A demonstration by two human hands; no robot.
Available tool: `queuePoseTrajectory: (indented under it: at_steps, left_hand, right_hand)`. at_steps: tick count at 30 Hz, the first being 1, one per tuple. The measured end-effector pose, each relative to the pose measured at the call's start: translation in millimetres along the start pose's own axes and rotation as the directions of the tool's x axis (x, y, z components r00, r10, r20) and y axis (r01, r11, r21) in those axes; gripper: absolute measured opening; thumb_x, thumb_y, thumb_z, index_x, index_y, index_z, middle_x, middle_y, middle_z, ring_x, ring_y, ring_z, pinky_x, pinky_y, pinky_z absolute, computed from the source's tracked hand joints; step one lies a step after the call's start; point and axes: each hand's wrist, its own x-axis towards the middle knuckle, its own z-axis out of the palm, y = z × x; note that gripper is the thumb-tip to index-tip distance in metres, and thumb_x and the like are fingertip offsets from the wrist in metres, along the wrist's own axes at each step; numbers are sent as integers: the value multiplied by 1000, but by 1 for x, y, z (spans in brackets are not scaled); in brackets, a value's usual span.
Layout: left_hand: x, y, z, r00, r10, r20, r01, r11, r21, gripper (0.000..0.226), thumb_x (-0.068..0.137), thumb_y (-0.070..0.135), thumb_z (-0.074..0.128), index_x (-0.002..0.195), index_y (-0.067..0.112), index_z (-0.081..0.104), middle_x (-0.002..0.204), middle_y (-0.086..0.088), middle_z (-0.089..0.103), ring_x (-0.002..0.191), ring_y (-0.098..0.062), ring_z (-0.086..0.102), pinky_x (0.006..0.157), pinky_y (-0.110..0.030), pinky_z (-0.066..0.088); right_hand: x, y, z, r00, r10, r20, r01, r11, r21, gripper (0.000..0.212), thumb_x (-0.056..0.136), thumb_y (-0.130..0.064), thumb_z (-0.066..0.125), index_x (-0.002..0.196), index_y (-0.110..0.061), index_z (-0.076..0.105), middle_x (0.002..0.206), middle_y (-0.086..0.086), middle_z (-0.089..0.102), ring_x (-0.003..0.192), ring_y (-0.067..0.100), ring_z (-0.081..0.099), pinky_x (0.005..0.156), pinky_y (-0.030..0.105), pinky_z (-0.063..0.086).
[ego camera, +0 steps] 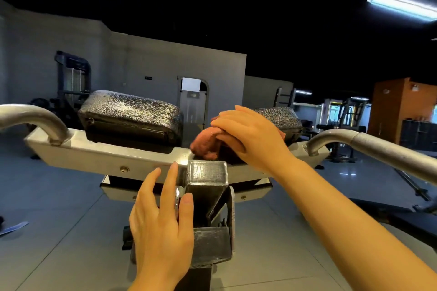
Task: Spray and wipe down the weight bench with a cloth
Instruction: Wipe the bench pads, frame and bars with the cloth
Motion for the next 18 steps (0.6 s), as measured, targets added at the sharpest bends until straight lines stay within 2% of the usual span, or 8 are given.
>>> queuePoseTrajectory:
  at_steps: [3,6,8,11,13,15,16,18]
  left_hand:
    - [1,-3,0,995,94,-24,-93,994,49,57,94,65,10,146,44,21,152,2,22,138,-21,23,108,-57,22]
    - [2,-2,0,981,191,-23,-188,978,95,58,98,60,10,148,34,23,153,-3,24,139,-25,23,108,-60,22]
    - [3,-2,0,967,253,-23,-250,962,109,58,99,58,10,149,31,21,153,-5,25,140,-27,24,109,-58,19]
    - [3,-2,0,952,304,-29,-299,946,123,59,100,56,13,151,28,17,154,-6,25,142,-27,23,110,-57,17]
    - [3,-3,1,948,317,-28,-309,940,146,59,100,56,13,151,27,17,154,-6,26,142,-27,22,110,-57,17]
    - [1,-3,1,951,308,-23,-301,941,154,60,99,57,12,151,28,17,154,-7,27,143,-27,22,110,-57,17]
    - [1,-3,1,953,301,-18,-295,943,155,60,99,58,12,151,29,17,154,-7,27,143,-27,22,110,-57,18]
    - [2,0,0,959,285,-6,-280,945,166,60,99,57,11,151,28,19,154,-7,28,142,-27,23,110,-56,18]
  right_hand:
    - [-22,13,-9,996,79,-43,-75,994,83,44,103,-37,36,126,-10,61,133,7,61,128,19,49,115,27,26]
    - [-45,27,-20,948,295,-123,-270,944,188,32,101,-29,40,126,-21,58,127,-6,60,120,11,50,106,21,33]
    - [-57,32,-27,863,460,-207,-415,881,228,27,100,-22,41,120,-22,60,112,-14,56,106,3,50,95,24,41]
    - [-48,26,-23,685,685,-248,-611,726,317,24,100,-13,40,110,-22,61,94,-12,55,89,8,54,83,31,47]
    - [-32,11,-16,568,775,-276,-682,631,369,21,101,-17,39,102,-22,59,84,-16,51,85,-2,49,88,42,47]
    - [-18,-4,-7,589,744,-314,-664,668,336,27,99,-23,37,101,-17,63,85,-14,53,83,-4,42,96,50,42]
    - [-12,-13,-1,643,698,-314,-621,716,319,30,98,-25,36,101,-16,64,88,-11,57,85,-1,44,100,47,40]
    - [3,-36,7,749,611,-256,-518,782,347,29,98,-22,39,103,-14,67,95,-2,66,94,10,52,111,30,25]
